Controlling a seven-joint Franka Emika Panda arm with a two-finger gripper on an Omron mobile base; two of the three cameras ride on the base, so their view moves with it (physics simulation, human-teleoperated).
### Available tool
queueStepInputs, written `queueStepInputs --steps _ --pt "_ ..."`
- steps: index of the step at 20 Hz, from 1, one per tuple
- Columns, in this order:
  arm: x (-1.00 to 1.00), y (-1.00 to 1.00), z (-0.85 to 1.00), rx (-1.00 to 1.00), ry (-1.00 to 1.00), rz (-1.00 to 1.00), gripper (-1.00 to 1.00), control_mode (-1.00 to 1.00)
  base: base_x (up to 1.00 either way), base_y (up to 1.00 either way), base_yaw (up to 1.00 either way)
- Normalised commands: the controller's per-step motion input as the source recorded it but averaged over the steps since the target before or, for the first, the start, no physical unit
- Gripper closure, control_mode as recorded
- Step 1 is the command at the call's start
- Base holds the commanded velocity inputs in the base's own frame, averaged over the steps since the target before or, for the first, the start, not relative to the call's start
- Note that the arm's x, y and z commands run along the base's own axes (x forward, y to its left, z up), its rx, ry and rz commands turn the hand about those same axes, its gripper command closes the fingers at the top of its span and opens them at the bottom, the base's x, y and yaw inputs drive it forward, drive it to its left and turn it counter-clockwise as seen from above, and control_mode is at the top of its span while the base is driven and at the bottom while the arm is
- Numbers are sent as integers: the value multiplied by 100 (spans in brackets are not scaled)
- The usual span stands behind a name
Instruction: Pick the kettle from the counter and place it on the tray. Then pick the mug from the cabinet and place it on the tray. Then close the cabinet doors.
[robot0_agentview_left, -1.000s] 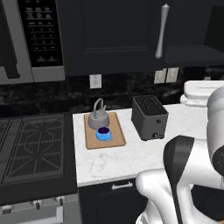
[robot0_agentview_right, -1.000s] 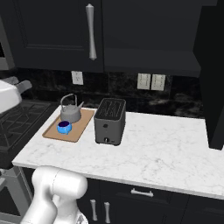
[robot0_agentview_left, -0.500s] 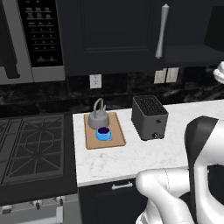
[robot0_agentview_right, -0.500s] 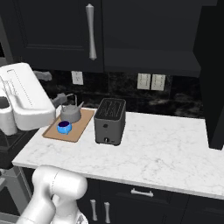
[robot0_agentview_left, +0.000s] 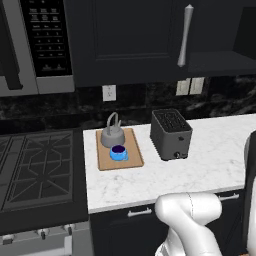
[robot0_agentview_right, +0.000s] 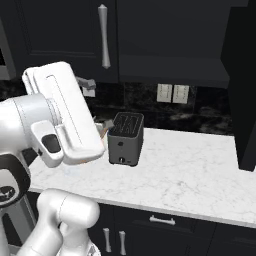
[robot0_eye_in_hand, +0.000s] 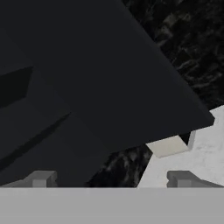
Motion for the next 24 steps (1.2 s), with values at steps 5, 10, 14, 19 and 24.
queueStepInputs --steps 5,10,14,19,24 --pt "15 -83 -30 18 -19 -5 -100 -100 0 0 0" --pt "-2 -81 -5 21 -15 -14 -100 -100 0 0 0" --pt "-30 -79 0 16 -15 -15 -100 -100 0 0 0" --pt "-24 -83 -4 16 -23 -16 -100 -100 0 0 0" --pt "-30 -61 5 2 -12 -8 -100 -100 0 0 0"
